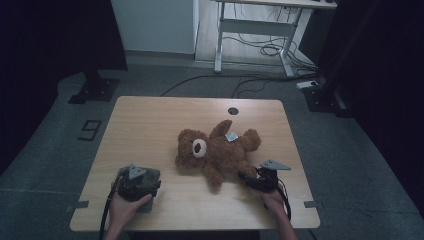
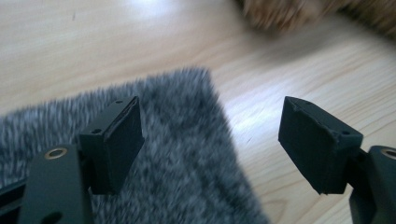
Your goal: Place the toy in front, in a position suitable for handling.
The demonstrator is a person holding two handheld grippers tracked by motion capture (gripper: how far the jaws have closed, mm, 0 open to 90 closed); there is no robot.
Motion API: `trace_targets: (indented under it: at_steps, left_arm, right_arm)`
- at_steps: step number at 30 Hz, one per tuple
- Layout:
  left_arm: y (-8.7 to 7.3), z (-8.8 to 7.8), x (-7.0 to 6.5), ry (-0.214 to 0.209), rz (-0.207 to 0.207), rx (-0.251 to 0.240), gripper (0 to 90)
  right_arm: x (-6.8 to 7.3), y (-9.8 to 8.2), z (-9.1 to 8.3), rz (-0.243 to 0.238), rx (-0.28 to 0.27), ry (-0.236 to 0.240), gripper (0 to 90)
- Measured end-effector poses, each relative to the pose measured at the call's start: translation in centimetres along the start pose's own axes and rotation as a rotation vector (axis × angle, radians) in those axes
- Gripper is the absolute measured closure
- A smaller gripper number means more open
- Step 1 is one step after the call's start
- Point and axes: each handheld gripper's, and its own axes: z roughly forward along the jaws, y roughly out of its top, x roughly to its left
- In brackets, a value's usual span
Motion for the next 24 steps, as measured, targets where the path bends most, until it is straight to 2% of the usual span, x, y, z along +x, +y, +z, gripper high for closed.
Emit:
trace_targets:
  at_steps: [3, 6, 9, 13, 15, 17, 19, 24]
  left_arm:
    - [-0.6, 0.7, -0.3, 0.025, 0.022, 0.046, 21.3]
    - [-1.1, 0.9, -0.5, 0.057, 0.025, 0.038, 25.2]
    - [-1.3, 0.9, -0.2, 0.065, 0.023, 0.032, 28.1]
    - [-1.6, 0.6, 0.0, 0.09, 0.037, 0.012, 43.8]
    - [-1.7, 0.4, 0.2, 0.113, 0.04, 0.006, 58.5]
    - [-1.8, 0.3, 0.7, 0.097, 0.023, -0.004, 67.3]
    - [-1.9, 0.0, 1.2, 0.059, -0.015, -0.029, 71.4]
    - [-1.6, -1.4, 1.4, 0.024, -0.043, -0.116, 75.9]
  right_arm:
    - [0.0, 0.0, -0.1, -0.002, 0.002, -0.003, 43.5]
    - [0.1, -0.2, -0.2, 0.009, 0.002, 0.001, 43.5]
    - [0.1, -0.3, -0.2, 0.014, 0.002, 0.005, 43.4]
    - [0.0, -0.3, -0.2, 0.018, 0.001, 0.007, 43.2]
    - [-0.1, -0.4, -0.1, 0.031, 0.001, 0.011, 43.3]
    - [-0.1, -0.4, -0.1, 0.035, -0.004, 0.014, 43.4]
    - [-0.1, -0.4, -0.1, 0.032, -0.003, 0.014, 43.6]
    - [-0.2, -0.4, -0.1, 0.028, -0.004, 0.02, 44.1]
